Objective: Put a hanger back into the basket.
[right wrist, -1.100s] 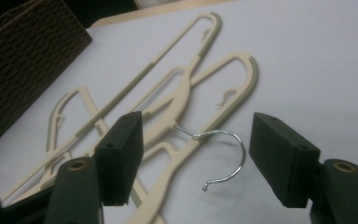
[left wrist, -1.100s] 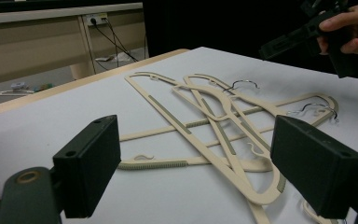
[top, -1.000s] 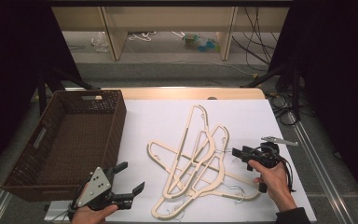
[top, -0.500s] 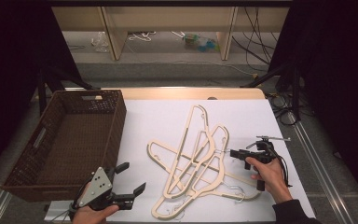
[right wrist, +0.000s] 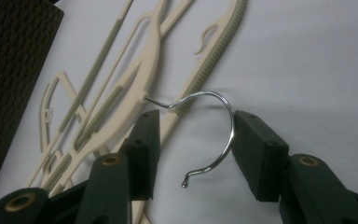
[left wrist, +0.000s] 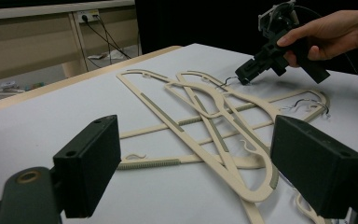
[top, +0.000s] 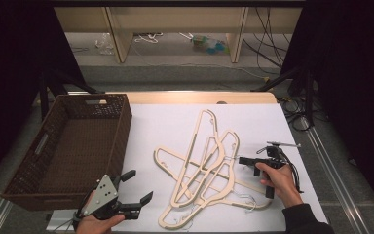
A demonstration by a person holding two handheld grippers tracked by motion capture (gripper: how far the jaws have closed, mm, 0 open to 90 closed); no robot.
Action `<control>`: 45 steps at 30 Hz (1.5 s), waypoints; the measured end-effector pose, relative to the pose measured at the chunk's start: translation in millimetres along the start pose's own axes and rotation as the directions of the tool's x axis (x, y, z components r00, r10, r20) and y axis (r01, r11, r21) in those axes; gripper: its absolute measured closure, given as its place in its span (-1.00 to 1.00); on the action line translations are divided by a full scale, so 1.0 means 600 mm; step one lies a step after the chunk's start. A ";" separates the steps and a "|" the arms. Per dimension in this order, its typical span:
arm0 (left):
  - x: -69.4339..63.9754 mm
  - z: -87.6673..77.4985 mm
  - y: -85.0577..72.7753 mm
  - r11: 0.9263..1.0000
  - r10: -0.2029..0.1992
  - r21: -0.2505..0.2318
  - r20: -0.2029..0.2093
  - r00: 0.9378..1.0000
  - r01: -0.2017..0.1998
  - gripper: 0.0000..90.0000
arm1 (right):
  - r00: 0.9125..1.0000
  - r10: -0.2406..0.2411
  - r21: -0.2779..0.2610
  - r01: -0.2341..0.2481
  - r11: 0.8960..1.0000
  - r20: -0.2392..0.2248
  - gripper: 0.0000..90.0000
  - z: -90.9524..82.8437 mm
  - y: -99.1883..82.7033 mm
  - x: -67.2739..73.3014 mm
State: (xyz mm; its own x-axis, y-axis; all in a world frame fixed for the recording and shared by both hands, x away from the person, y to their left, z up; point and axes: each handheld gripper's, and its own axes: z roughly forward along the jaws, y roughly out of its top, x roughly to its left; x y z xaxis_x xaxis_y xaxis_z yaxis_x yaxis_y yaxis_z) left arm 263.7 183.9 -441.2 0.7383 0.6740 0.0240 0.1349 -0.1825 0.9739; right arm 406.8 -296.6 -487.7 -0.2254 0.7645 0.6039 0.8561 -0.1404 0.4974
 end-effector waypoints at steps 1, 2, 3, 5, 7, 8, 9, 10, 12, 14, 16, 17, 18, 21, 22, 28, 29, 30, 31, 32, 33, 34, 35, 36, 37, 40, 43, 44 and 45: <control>0.000 0.000 0.000 1.000 -0.001 -0.001 0.000 1.000 0.001 -0.64 | 1.000 0.004 -0.004 -0.004 1.000 0.006 0.22 0.002 0.000 0.000; -0.001 0.001 0.000 1.000 -0.001 0.000 0.001 1.000 0.001 -0.64 | 1.000 0.010 -0.001 -0.010 1.000 0.002 0.27 0.002 -0.001 0.000; 0.000 0.001 0.000 1.000 0.005 0.001 0.005 1.000 -0.005 -0.64 | 1.000 0.004 -0.004 -0.004 1.000 0.007 0.32 0.005 -0.001 -0.001; -0.003 0.001 -0.001 1.000 -0.010 0.000 0.004 1.000 0.010 -0.64 | 0.999 0.033 0.012 -0.033 0.999 -0.002 0.46 0.007 -0.001 0.003; -0.003 0.002 -0.001 1.000 -0.011 0.001 0.004 1.000 0.011 -0.64 | 1.000 0.009 0.008 -0.009 1.000 -0.003 0.57 0.011 0.000 0.000; -0.003 0.002 -0.001 1.000 -0.012 0.002 0.004 1.000 0.011 -0.64 | 1.000 0.002 0.004 -0.002 1.000 -0.003 0.67 0.013 0.000 -0.002; -0.003 0.002 -0.001 1.000 -0.012 0.002 0.005 1.000 0.012 -0.64 | 1.000 -0.004 -0.010 0.004 1.000 -0.015 0.80 0.015 0.002 -0.004; -0.003 0.002 -0.001 1.000 -0.012 0.002 0.005 1.000 0.012 -0.64 | 1.000 -0.004 -0.010 0.004 1.000 -0.015 0.80 0.015 0.002 -0.004; -0.003 0.002 -0.001 1.000 -0.011 0.002 0.005 1.000 0.011 -0.64 | 1.000 -0.003 -0.024 0.003 1.000 -0.030 0.91 0.015 0.004 -0.003; -0.003 0.002 -0.001 1.000 -0.011 0.004 0.005 1.000 0.011 -0.64 | 0.999 -0.018 -0.044 0.017 0.999 -0.032 0.92 0.015 0.006 -0.002; -0.003 0.004 -0.002 1.000 -0.013 -0.001 0.011 1.000 0.014 -0.64 | 0.998 -0.019 -0.059 0.016 0.998 -0.054 0.93 0.011 0.007 0.001; -0.004 0.004 -0.002 1.000 -0.017 0.000 0.013 1.000 0.017 -0.64 | 0.997 -0.034 -0.083 0.028 0.996 -0.071 0.93 0.004 0.012 0.006; -0.005 0.003 -0.001 1.000 -0.017 0.010 0.007 1.000 0.017 -0.64 | 0.996 -0.046 -0.100 0.038 0.994 -0.080 0.94 0.000 0.016 0.012; -0.004 0.004 -0.001 1.000 -0.012 0.011 0.010 1.000 0.012 -0.64 | 0.988 -0.112 -0.136 0.098 0.986 -0.103 0.95 -0.015 0.028 0.035; -0.004 0.004 -0.001 1.000 -0.012 0.011 0.010 1.000 0.012 -0.64 | 0.988 -0.112 -0.136 0.098 0.986 -0.103 0.95 -0.015 0.028 0.035; -0.004 0.008 0.000 1.000 -0.022 0.012 0.011 1.000 0.022 -0.64 | 0.963 -0.206 -0.162 0.179 0.970 -0.172 0.97 -0.040 0.048 0.089; -0.004 0.010 0.001 1.000 -0.028 0.004 0.014 0.999 0.028 -0.64 | 0.957 -0.232 -0.171 0.203 0.964 -0.174 0.97 -0.043 0.051 0.098; -0.002 0.010 0.002 1.000 -0.021 0.011 0.012 1.000 0.021 -0.64 | 0.950 -0.255 -0.177 0.223 0.959 -0.183 0.97 -0.047 0.053 0.107; -0.002 0.010 0.003 1.000 -0.024 0.013 0.008 1.000 0.024 -0.64 | 0.935 -0.298 -0.186 0.264 0.946 -0.193 0.97 -0.054 0.058 0.123; -0.001 0.012 0.004 1.000 -0.023 0.013 0.005 1.000 0.023 -0.63 | 0.926 -0.321 -0.195 0.284 0.939 -0.198 0.97 -0.056 0.060 0.131; 0.000 0.014 0.006 1.000 -0.021 0.016 0.003 1.000 0.021 -0.63 | 0.926 -0.321 -0.195 0.284 0.939 -0.198 0.97 -0.056 0.060 0.131; -0.001 0.017 0.007 0.999 -0.025 0.021 0.007 1.000 0.025 -0.64 | 0.917 -0.346 -0.202 0.307 0.930 -0.201 0.97 -0.063 0.062 0.147; -0.007 0.026 0.012 0.999 -0.022 0.037 0.016 1.000 0.021 -0.64 | 0.913 -0.353 -0.203 0.314 0.928 -0.203 0.96 -0.066 0.063 0.155; -0.012 0.034 0.015 0.999 -0.026 0.043 0.018 1.000 0.025 -0.63 | 0.907 -0.369 -0.206 0.329 0.921 -0.201 0.96 -0.068 0.063 0.161; -0.016 0.042 0.019 0.998 -0.017 0.057 0.019 1.000 0.016 -0.62 | 0.902 -0.375 -0.206 0.334 0.920 -0.212 0.96 -0.071 0.063 0.169; -0.031 0.078 0.035 0.996 0.017 0.083 0.036 0.999 -0.019 -0.58 | 0.888 -0.407 -0.209 0.365 0.907 -0.213 0.96 -0.072 0.060 0.188; -0.042 0.106 0.046 0.991 0.067 0.117 0.041 0.997 -0.071 -0.50 | 0.882 -0.415 -0.202 0.374 0.905 -0.225 0.96 -0.073 0.058 0.200; -0.048 0.121 0.051 0.986 0.089 0.139 0.038 0.995 -0.094 -0.47 | 0.879 -0.419 -0.202 0.379 0.903 -0.228 0.96 -0.073 0.056 0.205; -0.052 0.135 0.055 0.982 0.102 0.154 0.032 0.994 -0.106 -0.45 | 0.876 -0.423 -0.201 0.383 0.902 -0.232 0.96 -0.074 0.055 0.209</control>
State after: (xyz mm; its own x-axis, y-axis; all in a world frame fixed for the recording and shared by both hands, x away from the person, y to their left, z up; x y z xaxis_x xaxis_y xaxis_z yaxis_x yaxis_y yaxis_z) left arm 298.4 98.8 -428.1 0.7691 0.6285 0.1161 0.1561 -0.3608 0.9195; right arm 386.2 -233.0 -367.9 -0.6676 0.5832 0.4628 0.5925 0.0397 0.8046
